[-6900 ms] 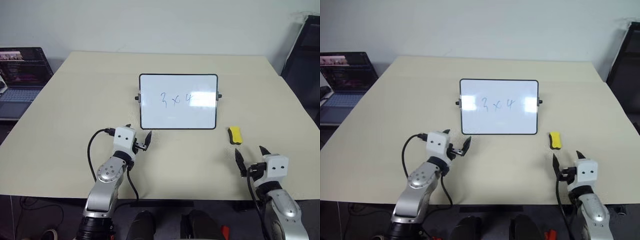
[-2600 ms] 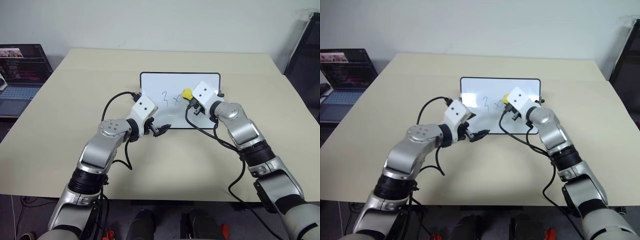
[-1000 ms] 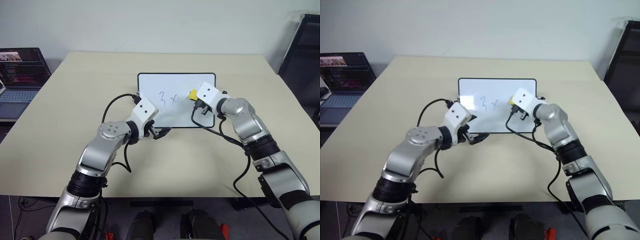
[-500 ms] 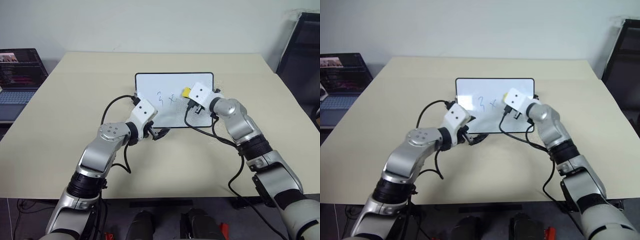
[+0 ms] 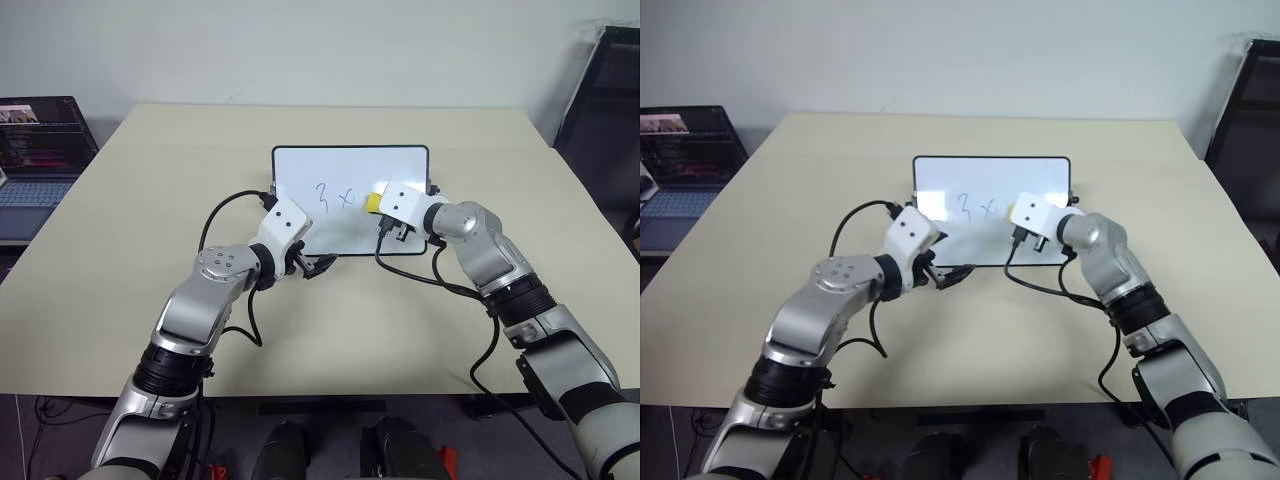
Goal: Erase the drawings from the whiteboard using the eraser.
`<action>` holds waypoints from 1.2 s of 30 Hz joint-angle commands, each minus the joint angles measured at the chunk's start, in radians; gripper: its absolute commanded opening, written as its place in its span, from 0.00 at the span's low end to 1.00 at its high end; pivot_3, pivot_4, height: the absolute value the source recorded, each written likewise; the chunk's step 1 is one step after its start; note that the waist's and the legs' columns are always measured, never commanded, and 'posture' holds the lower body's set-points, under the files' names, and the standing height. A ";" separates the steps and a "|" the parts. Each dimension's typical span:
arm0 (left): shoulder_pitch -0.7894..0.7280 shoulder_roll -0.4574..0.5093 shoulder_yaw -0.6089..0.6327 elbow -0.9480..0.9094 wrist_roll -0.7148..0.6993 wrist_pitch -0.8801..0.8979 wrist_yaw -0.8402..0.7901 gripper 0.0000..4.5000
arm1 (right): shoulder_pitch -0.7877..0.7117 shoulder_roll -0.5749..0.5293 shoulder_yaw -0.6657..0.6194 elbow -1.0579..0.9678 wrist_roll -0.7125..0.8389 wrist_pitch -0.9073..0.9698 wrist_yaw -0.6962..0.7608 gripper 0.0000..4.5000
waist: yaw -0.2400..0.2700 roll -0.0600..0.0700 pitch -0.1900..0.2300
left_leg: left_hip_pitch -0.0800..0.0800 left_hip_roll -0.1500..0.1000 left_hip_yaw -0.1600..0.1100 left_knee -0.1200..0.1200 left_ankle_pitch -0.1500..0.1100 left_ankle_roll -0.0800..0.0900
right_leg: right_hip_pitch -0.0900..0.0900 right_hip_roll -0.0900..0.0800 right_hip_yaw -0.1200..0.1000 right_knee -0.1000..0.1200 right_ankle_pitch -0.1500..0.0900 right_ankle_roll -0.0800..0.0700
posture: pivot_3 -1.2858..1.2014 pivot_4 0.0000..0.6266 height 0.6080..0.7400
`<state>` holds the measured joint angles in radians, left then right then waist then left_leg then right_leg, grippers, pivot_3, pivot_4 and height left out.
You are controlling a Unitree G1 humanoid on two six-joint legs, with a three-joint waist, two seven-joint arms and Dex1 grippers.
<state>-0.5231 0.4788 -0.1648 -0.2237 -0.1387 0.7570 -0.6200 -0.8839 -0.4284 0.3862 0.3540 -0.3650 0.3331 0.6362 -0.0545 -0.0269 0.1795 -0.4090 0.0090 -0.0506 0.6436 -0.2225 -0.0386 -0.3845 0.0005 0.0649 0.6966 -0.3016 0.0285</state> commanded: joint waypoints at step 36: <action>0.189 -0.108 0.289 -0.081 -0.088 -0.216 0.222 1.00 | 0.607 0.219 -0.334 -0.699 0.387 0.114 -0.245 0.26 | 0.013 0.000 0.000 | -0.006 0.000 -0.003 0.000 0.000 0.000 | -0.003 -0.001 0.001 -0.003 0.000 0.000 | 0.52 0.24 1.00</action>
<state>-0.3168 0.3677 0.1106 -0.2973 -0.2205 0.5731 -0.4032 -0.2798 -0.2053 0.0675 -0.3113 0.0120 0.4695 0.4009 -0.0414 -0.0267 0.1799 -0.4149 0.0090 -0.0529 0.6435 -0.2226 -0.0388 -0.3878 -0.0003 0.0655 0.6938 -0.3017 0.0285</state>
